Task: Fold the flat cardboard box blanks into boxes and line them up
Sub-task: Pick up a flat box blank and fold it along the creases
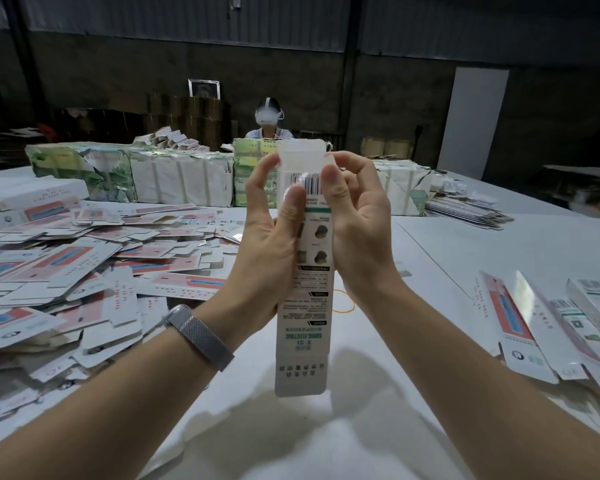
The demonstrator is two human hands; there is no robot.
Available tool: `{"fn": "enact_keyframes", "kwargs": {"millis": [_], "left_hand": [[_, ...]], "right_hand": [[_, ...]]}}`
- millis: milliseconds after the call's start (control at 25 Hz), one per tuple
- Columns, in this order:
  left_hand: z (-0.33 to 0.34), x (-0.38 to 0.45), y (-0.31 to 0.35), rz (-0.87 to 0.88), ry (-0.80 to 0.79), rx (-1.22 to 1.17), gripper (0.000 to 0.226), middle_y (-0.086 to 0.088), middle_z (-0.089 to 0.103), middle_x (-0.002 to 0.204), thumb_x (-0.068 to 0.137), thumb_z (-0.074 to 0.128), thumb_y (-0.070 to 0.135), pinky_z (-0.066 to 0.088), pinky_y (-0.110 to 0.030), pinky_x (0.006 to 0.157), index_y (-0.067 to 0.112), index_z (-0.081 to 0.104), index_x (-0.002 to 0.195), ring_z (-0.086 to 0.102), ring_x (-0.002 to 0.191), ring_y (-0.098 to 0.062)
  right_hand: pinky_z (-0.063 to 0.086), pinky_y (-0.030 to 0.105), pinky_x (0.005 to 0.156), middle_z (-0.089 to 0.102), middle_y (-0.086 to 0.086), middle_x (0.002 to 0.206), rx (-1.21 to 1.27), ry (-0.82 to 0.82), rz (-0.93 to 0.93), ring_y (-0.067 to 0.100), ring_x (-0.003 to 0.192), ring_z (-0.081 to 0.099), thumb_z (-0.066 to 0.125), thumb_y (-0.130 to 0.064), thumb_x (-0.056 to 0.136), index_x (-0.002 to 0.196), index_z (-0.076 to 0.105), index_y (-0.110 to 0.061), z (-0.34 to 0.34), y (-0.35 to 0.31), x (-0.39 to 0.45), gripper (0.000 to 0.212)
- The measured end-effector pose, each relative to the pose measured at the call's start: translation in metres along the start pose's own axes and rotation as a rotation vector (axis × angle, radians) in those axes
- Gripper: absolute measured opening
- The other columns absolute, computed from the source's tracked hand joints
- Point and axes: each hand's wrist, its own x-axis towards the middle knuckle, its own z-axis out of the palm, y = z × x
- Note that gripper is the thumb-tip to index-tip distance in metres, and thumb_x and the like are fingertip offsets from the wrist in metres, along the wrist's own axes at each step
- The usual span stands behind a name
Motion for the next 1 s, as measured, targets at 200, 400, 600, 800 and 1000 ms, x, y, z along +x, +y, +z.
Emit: {"fn": "enact_keyframes", "kwargs": {"millis": [200,400,600,800,1000], "left_hand": [[0.005,-0.001,-0.002,0.050,0.012,0.053,0.030,0.000,0.073,0.089,0.094,0.042,0.051,0.061,-0.036,0.062,0.040,0.041,0.122,0.072,0.077,-0.019],[0.004,0.001,-0.002,0.065,-0.039,0.114,0.024,0.007,0.071,0.090,0.102,0.033,0.044,0.059,-0.030,0.066,0.033,0.036,0.123,0.072,0.081,-0.015],[0.002,0.002,-0.003,0.038,-0.034,0.101,0.024,0.007,0.071,0.091,0.106,0.030,0.037,0.058,-0.030,0.063,0.028,0.037,0.127,0.072,0.079,-0.014],[0.004,0.001,-0.002,-0.082,-0.037,0.075,0.023,-0.008,0.071,0.096,0.110,0.029,0.037,0.058,-0.040,0.059,0.030,0.038,0.129,0.070,0.073,-0.025],[0.004,0.000,0.000,-0.114,-0.072,0.089,0.036,-0.009,0.072,0.095,0.110,0.030,0.036,0.057,-0.038,0.058,0.049,0.030,0.143,0.071,0.071,-0.026]], "right_hand": [[0.059,0.036,0.065,0.062,0.015,0.086,-0.034,0.023,-0.020,0.023,0.075,0.064,0.052,-0.023,0.100,0.097,0.058,-0.015,0.000,-0.003,-0.002,0.010],[0.058,0.032,0.060,0.062,0.008,0.080,-0.100,-0.009,-0.030,0.018,0.070,0.065,0.048,-0.024,0.101,0.093,0.057,-0.008,-0.004,-0.006,0.001,0.020],[0.056,0.028,0.059,0.064,0.009,0.083,-0.085,-0.010,0.008,0.018,0.070,0.068,0.051,-0.020,0.101,0.095,0.057,-0.008,-0.005,-0.005,0.003,0.015],[0.060,0.039,0.064,0.069,0.002,0.095,0.015,0.007,0.084,0.023,0.079,0.072,0.059,-0.015,0.095,0.109,0.052,-0.019,-0.010,-0.006,0.005,0.016],[0.060,0.045,0.066,0.070,-0.006,0.089,0.025,-0.063,0.126,0.023,0.079,0.070,0.054,-0.013,0.095,0.117,0.058,-0.029,-0.017,-0.009,0.009,0.027]]}}
